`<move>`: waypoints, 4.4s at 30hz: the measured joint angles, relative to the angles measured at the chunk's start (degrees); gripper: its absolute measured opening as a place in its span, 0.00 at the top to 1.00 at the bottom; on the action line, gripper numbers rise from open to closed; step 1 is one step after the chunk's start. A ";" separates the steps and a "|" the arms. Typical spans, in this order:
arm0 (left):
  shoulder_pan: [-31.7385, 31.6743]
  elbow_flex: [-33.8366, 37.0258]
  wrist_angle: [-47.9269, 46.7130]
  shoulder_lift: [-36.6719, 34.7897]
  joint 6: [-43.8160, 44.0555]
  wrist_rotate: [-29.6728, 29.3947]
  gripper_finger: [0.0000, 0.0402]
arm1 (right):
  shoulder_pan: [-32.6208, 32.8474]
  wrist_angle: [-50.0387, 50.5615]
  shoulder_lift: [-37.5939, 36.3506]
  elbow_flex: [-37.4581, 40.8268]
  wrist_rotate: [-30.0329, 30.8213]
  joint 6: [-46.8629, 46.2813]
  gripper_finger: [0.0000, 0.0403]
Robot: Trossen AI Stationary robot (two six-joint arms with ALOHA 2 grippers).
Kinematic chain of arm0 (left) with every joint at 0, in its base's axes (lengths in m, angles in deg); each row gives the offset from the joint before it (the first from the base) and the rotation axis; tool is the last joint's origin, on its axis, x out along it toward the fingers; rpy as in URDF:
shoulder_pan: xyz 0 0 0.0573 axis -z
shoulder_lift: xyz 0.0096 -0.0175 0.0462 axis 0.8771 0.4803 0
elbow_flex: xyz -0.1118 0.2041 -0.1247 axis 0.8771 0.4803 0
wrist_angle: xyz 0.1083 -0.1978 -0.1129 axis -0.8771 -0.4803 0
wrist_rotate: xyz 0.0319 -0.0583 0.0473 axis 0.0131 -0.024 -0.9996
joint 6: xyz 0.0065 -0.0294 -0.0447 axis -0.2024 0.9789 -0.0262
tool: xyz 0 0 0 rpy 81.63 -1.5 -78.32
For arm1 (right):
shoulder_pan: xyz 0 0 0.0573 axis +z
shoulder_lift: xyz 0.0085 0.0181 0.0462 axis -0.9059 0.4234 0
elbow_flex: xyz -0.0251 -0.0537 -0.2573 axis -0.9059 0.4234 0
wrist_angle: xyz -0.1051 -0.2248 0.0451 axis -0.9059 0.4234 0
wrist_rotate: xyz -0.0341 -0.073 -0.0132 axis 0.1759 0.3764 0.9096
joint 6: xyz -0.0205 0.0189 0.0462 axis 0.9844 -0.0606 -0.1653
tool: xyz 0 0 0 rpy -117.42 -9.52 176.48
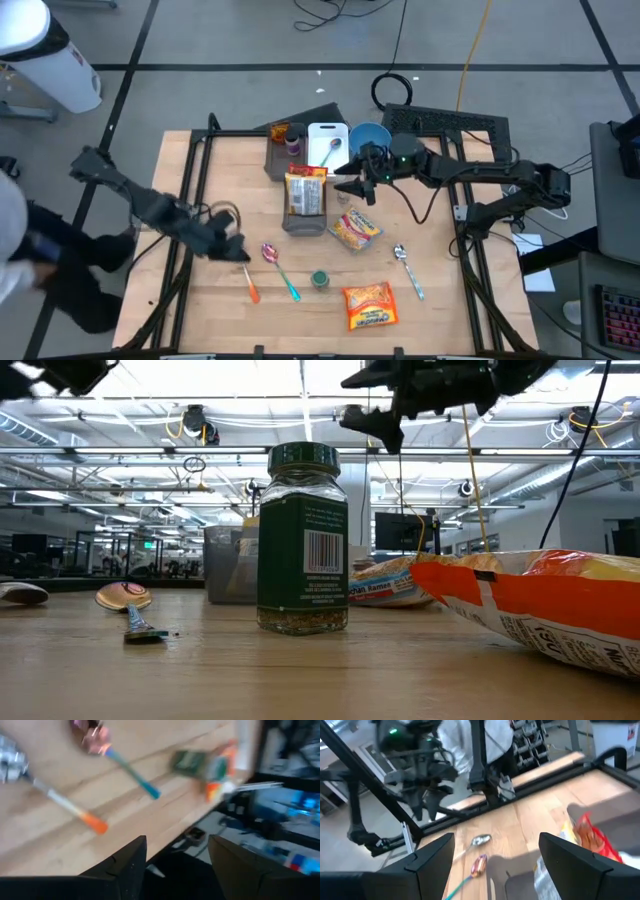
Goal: Pick & Place Food Item
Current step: Put the orange spoon into the white bin
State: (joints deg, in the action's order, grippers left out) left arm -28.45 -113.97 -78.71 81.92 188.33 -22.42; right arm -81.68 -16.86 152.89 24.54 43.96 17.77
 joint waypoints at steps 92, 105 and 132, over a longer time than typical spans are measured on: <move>-5.51 -0.02 -3.46 36.90 14.00 12.96 0.62 | 1.86 -4.26 0.00 2.67 -0.20 0.29 0.31; -5.51 -0.02 -3.44 36.93 11.05 12.92 0.88 | 1.85 -4.26 0.00 2.66 -0.20 0.29 0.31; -5.56 0.15 -10.82 25.43 9.46 3.69 0.97 | 3.50 -3.46 0.02 2.67 -0.11 0.29 0.31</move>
State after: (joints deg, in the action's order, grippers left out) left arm -34.01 -113.82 -89.52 107.35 197.79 -18.73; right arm -78.18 -20.32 152.92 27.21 43.85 18.06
